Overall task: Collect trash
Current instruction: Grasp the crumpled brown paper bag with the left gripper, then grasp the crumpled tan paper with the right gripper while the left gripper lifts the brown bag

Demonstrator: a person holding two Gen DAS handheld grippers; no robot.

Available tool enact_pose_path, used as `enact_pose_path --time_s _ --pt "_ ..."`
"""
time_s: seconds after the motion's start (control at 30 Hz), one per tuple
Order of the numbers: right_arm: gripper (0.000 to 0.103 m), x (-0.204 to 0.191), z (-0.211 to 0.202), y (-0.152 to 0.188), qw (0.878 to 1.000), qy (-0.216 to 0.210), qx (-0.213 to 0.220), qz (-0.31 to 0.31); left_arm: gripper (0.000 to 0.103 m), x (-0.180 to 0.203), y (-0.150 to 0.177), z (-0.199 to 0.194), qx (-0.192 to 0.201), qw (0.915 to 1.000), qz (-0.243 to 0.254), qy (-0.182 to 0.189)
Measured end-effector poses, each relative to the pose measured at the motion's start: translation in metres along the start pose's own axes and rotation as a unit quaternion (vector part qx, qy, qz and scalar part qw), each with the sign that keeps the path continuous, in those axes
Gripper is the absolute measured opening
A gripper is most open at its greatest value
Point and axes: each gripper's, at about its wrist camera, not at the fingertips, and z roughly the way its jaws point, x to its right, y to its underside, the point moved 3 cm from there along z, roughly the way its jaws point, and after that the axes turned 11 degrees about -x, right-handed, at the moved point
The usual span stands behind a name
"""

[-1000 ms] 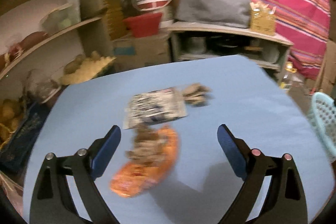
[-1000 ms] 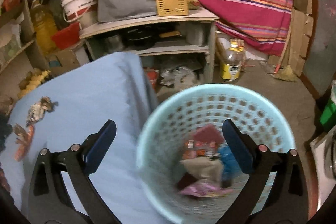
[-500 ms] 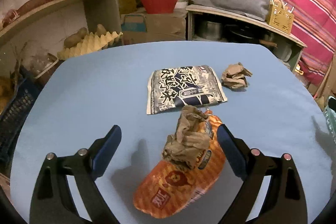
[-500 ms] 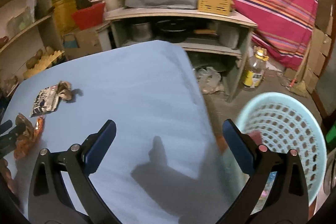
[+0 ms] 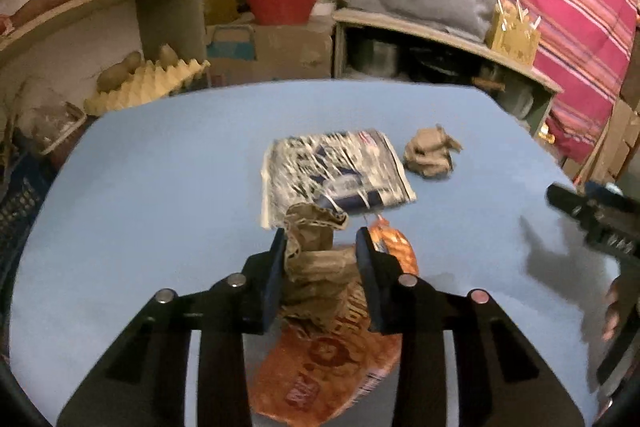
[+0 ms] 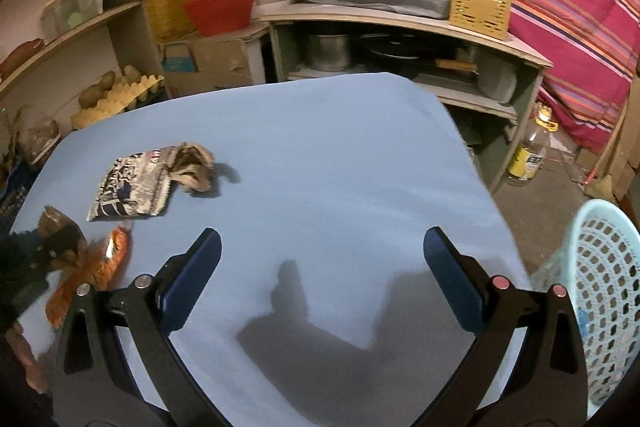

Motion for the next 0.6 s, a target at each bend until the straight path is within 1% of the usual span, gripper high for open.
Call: enact_pose_path --time_s 0.17,0.23,0.27,0.37,0.43,0.5,0.6 --pt "0.098 -0.03 0.016 -0.008 1.0 0.003 -0.006 -0.022 0.035 -0.028 -0.014 -0.014 0.024 0.9994 -0.02 -0.016" --pt "0.098 -0.039 0.02 -0.013 1.0 0.001 -0.006 -0.028 0.035 -0.045 -0.021 -0.017 0.033 0.9981 -0.032 -0.041" --pt "0.098 -0.045 0.021 -0.016 0.999 0.002 -0.003 -0.032 0.035 -0.056 -0.024 -0.017 0.036 0.9973 -0.043 -0.048" --pt "0.098 -0.065 0.025 -0.032 0.999 0.008 0.005 -0.049 0.035 -0.078 -0.03 -0.015 0.036 0.9957 -0.066 -0.053" --pt "0.098 -0.077 0.033 -0.041 0.999 0.005 -0.004 -0.053 0.035 -0.088 -0.033 -0.015 0.042 0.9941 -0.07 -0.071" --pt "0.098 -0.089 0.043 -0.05 0.998 0.004 -0.012 -0.063 0.035 -0.095 -0.034 -0.015 0.044 0.9935 -0.073 -0.076" --pt "0.098 -0.105 0.057 -0.058 0.996 0.031 -0.016 -0.086 0.035 -0.103 -0.038 -0.016 0.049 0.9928 -0.079 -0.076"
